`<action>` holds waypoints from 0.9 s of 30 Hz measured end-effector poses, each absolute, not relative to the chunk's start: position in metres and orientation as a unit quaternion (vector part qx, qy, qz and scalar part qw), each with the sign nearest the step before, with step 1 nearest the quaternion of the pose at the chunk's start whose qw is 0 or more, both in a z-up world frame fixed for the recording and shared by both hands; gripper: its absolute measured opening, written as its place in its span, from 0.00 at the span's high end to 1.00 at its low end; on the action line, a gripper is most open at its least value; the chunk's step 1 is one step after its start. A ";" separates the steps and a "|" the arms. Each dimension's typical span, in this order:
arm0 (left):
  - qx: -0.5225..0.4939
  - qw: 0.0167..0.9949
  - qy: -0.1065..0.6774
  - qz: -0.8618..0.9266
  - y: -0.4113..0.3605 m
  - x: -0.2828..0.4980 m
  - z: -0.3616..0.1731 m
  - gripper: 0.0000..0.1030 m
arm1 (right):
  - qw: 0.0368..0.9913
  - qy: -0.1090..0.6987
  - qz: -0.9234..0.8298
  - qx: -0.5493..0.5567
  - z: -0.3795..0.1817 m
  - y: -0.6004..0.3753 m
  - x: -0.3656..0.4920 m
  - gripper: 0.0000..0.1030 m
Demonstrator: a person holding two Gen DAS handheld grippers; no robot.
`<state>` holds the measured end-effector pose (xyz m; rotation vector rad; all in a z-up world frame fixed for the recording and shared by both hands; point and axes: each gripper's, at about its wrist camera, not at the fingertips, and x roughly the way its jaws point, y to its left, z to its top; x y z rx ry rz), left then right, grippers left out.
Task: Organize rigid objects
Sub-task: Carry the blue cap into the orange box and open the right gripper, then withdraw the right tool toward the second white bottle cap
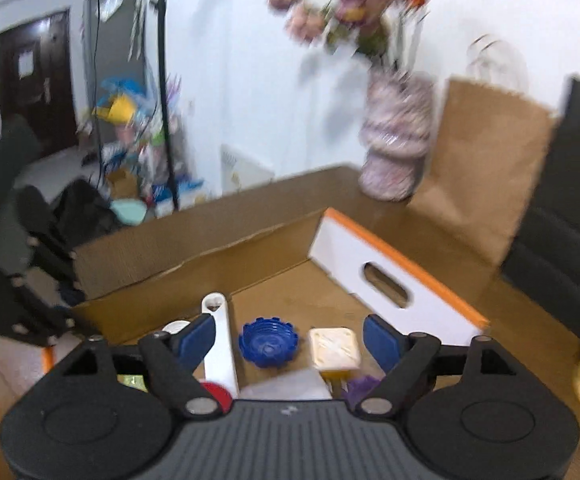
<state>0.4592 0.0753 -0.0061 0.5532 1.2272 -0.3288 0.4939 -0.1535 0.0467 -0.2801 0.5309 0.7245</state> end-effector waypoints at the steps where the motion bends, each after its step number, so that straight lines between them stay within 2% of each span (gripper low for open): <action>1: 0.255 0.770 0.565 -0.151 0.075 0.459 -0.006 0.89 | 0.899 0.239 0.343 -0.132 0.050 -0.164 0.482 0.13; 6: 0.245 0.776 0.561 -0.150 0.078 0.457 -0.005 0.89 | 0.942 0.169 0.278 -0.086 0.049 -0.227 0.411 0.02; 14: 0.245 0.776 0.561 -0.151 0.079 0.458 -0.005 0.89 | 0.979 0.152 0.130 0.030 -0.014 -0.294 0.312 0.01; 22: 0.243 0.779 0.559 -0.150 0.079 0.457 -0.005 0.89 | 0.981 0.161 0.104 0.026 -0.027 -0.305 0.302 0.01; 27: 0.246 0.777 0.559 -0.151 0.078 0.457 -0.004 0.89 | 0.977 0.168 0.134 0.013 -0.027 -0.295 0.326 0.03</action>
